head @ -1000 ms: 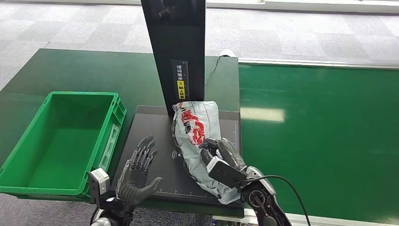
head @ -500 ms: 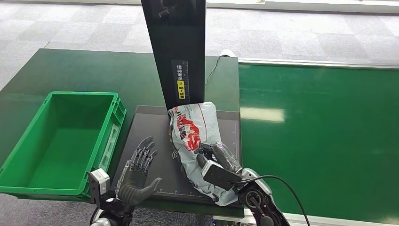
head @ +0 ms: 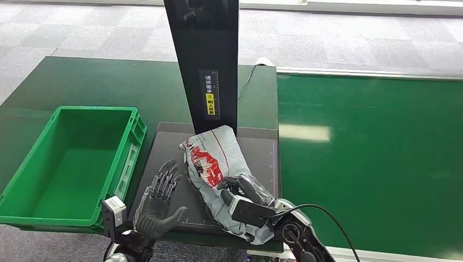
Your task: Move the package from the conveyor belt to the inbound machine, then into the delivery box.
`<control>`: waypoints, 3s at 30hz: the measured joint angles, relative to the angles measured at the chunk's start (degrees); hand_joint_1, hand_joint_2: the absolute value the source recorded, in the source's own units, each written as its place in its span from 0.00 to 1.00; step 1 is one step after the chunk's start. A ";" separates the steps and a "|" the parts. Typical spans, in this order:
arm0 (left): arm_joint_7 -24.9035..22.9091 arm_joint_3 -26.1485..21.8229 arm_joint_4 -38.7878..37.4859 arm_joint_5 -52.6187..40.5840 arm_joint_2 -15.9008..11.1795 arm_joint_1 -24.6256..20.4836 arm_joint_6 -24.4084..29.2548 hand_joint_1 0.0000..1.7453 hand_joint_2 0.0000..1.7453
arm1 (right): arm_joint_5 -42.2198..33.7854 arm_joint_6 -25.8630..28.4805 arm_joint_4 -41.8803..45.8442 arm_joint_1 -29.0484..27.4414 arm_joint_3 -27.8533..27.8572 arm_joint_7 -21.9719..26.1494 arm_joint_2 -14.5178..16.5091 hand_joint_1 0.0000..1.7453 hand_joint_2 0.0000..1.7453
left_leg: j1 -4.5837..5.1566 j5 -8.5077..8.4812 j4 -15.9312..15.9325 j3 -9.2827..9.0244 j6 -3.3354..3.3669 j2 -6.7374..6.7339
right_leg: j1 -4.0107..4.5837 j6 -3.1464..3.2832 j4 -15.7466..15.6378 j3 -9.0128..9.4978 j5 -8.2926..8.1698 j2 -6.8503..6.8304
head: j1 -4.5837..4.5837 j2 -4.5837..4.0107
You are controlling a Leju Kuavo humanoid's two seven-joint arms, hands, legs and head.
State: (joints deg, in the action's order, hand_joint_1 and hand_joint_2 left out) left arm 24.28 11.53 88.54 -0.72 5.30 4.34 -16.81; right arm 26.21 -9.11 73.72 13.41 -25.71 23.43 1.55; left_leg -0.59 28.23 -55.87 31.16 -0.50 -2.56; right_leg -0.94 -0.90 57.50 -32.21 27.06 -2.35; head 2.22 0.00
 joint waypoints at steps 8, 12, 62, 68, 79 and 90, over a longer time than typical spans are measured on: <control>0.03 0.01 -0.13 0.00 -0.11 0.01 0.00 0.00 1.00 | 0.00 0.00 -0.32 0.12 -0.20 0.00 -0.04 1.00 1.00 | 0.00 0.00 0.00 0.00 0.00 0.00 | 0.00 0.00 0.00 0.00 0.00 0.00 | 0.00 0.00; 0.03 0.01 -0.32 0.00 -0.13 0.00 0.00 0.00 1.00 | 0.00 0.00 -0.49 0.23 -0.38 0.01 -0.08 1.00 1.00 | 0.00 0.00 0.00 0.00 0.00 0.00 | 0.00 0.00 0.00 0.00 0.00 0.00 | -0.01 0.00; -12.66 6.62 -5.20 -42.00 -1.10 -3.22 23.20 0.00 1.00 | -20.55 7.33 9.45 -3.82 13.46 8.21 0.82 0.00 1.00 | 0.00 0.00 -0.01 -0.03 0.00 -0.01 | 0.00 0.00 0.00 -0.01 0.00 0.01 | -0.01 0.00; -16.00 6.66 -8.50 -43.47 -1.11 -4.26 16.76 0.00 1.00 | -20.68 7.15 9.49 -3.99 13.67 8.37 0.97 0.00 1.00 | 0.00 0.00 0.00 -0.01 0.00 -0.01 | 0.00 0.00 0.00 -0.01 0.00 0.01 | -0.01 0.00; -16.47 6.86 -13.48 -45.76 -1.15 -6.97 12.18 0.91 1.00 | -21.02 6.56 9.46 -3.71 13.67 8.39 0.98 0.00 1.00 | 0.00 -0.01 0.00 -0.15 0.01 0.25 | -0.01 -0.02 -0.01 0.25 0.04 -0.31 | 0.00 0.00; -13.83 6.47 -14.59 -45.07 -0.90 -8.28 16.24 1.00 1.00 | -21.09 6.43 9.49 -4.18 13.67 8.48 1.03 0.00 1.00 | 0.01 -0.03 -0.01 -0.24 0.03 0.28 | -0.03 -0.04 -0.01 0.33 0.04 -0.38 | 0.01 0.00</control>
State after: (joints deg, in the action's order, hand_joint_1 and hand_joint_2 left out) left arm 10.45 18.00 73.95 -45.80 4.40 -3.94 -0.57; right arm 5.11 -2.69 83.21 9.23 -12.04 31.91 2.58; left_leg -0.58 28.20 -55.88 30.92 -0.48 -2.27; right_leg -0.97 -0.94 57.49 -31.87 27.10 -2.73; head 2.23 0.00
